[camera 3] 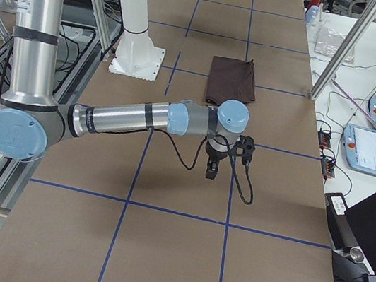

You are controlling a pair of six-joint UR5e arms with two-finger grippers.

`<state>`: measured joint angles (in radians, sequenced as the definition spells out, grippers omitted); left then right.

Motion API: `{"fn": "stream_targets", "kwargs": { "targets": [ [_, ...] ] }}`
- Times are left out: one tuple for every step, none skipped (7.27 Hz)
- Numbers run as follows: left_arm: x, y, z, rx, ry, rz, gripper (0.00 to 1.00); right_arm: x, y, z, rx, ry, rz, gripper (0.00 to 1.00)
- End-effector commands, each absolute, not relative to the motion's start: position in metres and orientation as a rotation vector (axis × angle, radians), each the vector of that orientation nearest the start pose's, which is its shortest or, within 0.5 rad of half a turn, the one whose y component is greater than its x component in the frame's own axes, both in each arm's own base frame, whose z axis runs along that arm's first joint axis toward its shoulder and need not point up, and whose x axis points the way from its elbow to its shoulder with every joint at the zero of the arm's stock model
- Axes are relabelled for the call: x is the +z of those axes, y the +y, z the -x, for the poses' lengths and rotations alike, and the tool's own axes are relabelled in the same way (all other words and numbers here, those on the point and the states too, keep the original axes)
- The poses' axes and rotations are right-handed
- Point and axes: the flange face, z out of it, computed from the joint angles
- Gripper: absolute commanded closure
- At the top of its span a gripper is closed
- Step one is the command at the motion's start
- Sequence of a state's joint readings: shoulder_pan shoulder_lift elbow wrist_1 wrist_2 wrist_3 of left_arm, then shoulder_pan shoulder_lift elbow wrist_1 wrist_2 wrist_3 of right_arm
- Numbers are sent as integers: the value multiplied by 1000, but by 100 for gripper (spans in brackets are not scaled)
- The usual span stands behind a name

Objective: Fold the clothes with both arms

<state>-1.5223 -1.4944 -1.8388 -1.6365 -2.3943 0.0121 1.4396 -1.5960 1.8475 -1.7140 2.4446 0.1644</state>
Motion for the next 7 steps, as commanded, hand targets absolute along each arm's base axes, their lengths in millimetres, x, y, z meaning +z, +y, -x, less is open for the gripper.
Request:
{"fn": "stream_targets", "kwargs": {
  "targets": [
    [555,-468,38,158,824,-222,0,555,-472,1,-1,-789,31,0],
    [555,-465,38,158,822,-219,0,564,-472,1,-12,-666,22,0],
    [561,-463,38,153,824,-207,0,569,-471,0,-6,-660,40,0],
    [563,-462,40,147,826,-205,0,580,-462,-1,-2,-661,60,0],
    [568,-461,40,141,829,-194,0,585,-455,0,3,-682,79,0],
    [579,-462,40,135,826,-174,0,584,-451,5,7,-752,100,0],
    [597,-463,40,123,827,-145,0,583,-451,5,7,-762,100,0]
  ]
}}
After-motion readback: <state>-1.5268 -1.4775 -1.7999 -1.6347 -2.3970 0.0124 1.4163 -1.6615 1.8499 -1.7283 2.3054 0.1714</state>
